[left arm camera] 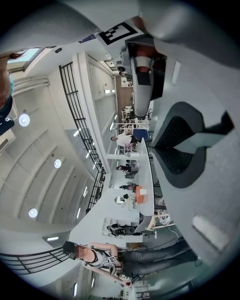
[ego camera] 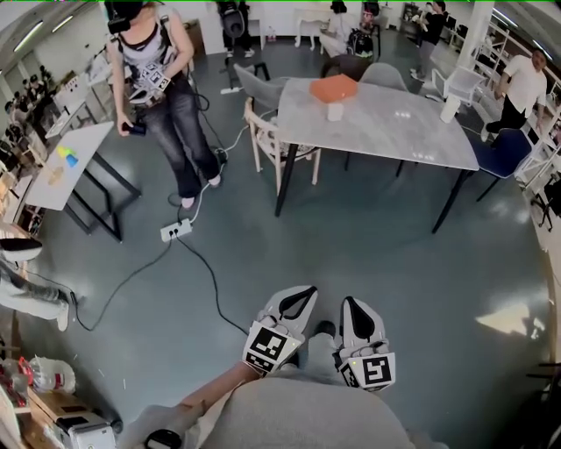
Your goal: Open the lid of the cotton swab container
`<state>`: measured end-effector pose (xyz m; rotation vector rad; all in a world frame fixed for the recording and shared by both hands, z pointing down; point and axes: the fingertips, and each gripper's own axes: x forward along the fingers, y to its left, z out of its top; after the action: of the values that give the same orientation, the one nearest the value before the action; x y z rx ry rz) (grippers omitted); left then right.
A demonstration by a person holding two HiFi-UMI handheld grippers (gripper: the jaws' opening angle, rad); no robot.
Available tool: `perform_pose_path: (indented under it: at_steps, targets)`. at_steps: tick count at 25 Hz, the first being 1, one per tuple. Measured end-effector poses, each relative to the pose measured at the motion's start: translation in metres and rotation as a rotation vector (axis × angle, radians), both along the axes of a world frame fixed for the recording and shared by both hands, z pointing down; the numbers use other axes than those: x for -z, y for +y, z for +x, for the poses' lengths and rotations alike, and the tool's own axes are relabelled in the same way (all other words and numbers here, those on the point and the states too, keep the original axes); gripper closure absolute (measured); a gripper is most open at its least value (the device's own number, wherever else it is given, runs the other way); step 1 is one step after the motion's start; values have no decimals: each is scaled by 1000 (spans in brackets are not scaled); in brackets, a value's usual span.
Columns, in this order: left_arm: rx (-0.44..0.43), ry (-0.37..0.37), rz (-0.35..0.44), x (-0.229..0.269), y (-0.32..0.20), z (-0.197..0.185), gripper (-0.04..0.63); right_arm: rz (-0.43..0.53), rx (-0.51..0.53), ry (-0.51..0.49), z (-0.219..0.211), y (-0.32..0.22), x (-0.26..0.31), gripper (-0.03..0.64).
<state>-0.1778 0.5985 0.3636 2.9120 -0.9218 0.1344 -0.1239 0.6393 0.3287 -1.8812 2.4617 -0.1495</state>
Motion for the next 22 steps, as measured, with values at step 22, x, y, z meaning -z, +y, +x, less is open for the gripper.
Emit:
perform_pose_path:
  at_steps: [22]
  targets:
    - [27,-1,29,6,-154,71,597,-2,32,-10,72,-161,1,620]
